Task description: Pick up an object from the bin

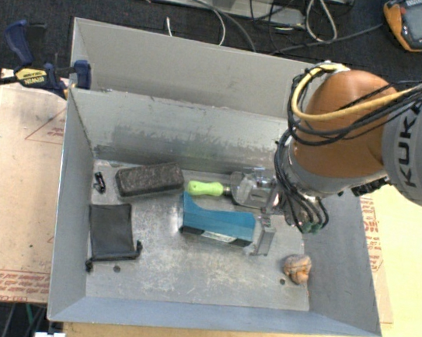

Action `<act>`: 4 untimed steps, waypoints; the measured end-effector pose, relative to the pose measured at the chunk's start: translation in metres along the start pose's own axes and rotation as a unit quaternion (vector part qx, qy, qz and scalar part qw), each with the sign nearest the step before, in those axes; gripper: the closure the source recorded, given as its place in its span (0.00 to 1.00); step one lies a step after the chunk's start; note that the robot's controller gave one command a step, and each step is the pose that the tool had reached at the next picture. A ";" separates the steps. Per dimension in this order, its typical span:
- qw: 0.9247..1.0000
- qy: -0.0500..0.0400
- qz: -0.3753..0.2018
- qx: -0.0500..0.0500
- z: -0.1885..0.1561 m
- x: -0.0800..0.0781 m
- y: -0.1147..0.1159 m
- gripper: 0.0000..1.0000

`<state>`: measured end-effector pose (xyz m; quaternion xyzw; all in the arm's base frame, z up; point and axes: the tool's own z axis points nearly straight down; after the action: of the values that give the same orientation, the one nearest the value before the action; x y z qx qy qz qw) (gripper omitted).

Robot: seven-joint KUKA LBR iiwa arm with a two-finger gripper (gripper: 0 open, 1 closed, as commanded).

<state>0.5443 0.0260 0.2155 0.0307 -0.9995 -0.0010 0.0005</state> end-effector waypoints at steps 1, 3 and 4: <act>1.000 -0.005 -0.005 0.000 0.038 -0.021 0.002 0.00; 1.000 -0.005 -0.021 0.000 0.120 -0.035 0.012 0.00; 0.995 -0.010 -0.097 0.000 0.144 -0.050 0.001 1.00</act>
Offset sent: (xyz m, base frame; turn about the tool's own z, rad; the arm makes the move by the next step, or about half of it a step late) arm 0.0431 0.0094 -0.0844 -0.2120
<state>0.5940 0.0302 0.0719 0.1273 -0.9918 -0.0018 -0.0095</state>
